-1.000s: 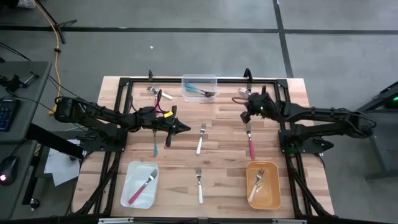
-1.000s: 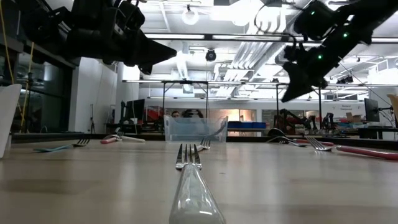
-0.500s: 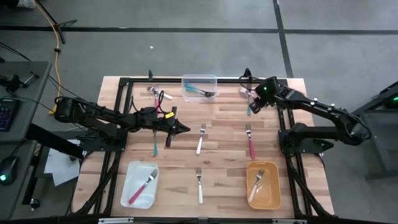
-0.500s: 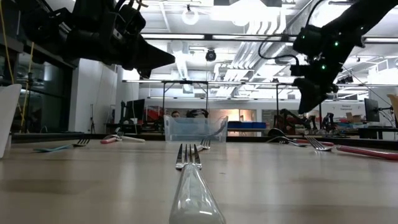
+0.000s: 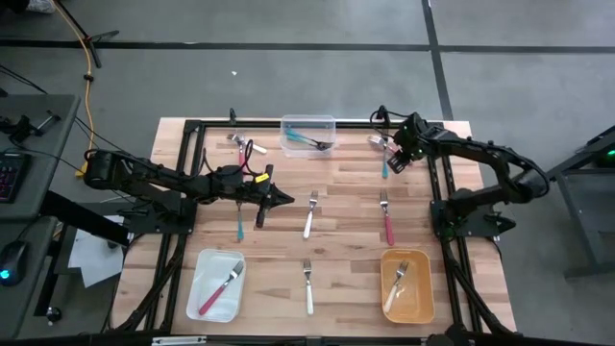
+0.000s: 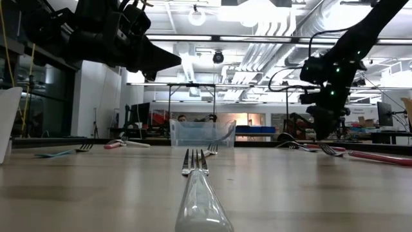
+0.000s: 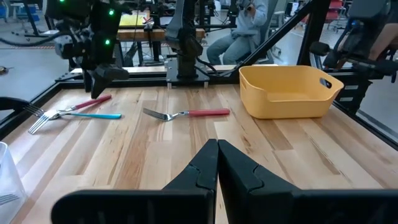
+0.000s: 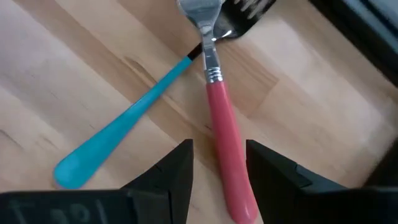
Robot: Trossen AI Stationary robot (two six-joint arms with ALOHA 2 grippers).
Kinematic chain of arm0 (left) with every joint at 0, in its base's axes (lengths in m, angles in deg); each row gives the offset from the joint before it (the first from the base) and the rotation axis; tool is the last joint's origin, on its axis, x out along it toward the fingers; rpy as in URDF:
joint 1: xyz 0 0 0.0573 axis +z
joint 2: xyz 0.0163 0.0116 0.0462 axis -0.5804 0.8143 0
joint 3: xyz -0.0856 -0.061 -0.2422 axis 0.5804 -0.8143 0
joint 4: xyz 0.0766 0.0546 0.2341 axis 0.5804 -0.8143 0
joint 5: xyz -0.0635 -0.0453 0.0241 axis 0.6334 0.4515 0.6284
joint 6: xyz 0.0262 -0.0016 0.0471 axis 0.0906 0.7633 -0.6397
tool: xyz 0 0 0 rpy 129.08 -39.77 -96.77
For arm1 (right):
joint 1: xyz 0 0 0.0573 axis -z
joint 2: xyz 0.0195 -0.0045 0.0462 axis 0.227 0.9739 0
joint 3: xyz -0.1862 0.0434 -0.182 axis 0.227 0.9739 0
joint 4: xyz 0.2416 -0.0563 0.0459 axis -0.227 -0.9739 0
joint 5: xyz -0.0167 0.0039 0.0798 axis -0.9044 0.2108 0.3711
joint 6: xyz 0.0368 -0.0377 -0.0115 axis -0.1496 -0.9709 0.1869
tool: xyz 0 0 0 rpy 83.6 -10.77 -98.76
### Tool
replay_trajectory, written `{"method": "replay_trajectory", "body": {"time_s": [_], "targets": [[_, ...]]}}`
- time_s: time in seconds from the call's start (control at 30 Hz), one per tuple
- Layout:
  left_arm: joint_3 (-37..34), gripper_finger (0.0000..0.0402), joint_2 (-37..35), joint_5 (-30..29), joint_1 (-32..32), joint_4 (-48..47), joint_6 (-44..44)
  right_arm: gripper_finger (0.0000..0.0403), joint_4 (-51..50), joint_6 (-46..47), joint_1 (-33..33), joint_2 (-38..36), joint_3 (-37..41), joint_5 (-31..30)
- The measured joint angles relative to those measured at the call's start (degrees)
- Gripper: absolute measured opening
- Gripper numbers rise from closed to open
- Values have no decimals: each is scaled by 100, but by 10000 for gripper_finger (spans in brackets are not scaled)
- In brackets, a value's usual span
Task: Sort silverware by color (type)
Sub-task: Put the red fork into the white bin
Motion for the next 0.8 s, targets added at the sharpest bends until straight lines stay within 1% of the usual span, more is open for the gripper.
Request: {"method": "replay_trajectory", "body": {"time_s": [0.07,0.13,0.2,0.43,0.53,0.7,0.8], "targets": [[0,3,0,0,0,-1,-1,142,72,-40,11,149,-34,-54],[0,3,0,0,0,-4,-1,142,131,13,11,322,-190,33],[0,3,0,-2,0,-8,-1,142,-25,69,11,480,-357,158],[0,3,0,-2,0,-24,-1,142,-708,169,8,1011,-890,190],[0,3,0,-2,0,-26,-1,142,-979,167,8,1096,-1132,214],[0,3,0,-2,0,-27,-3,142,-1012,120,6,1096,-1661,50],[0,3,0,-1,0,-27,-3,142,-1260,-116,21,1213,-1957,258]]}}
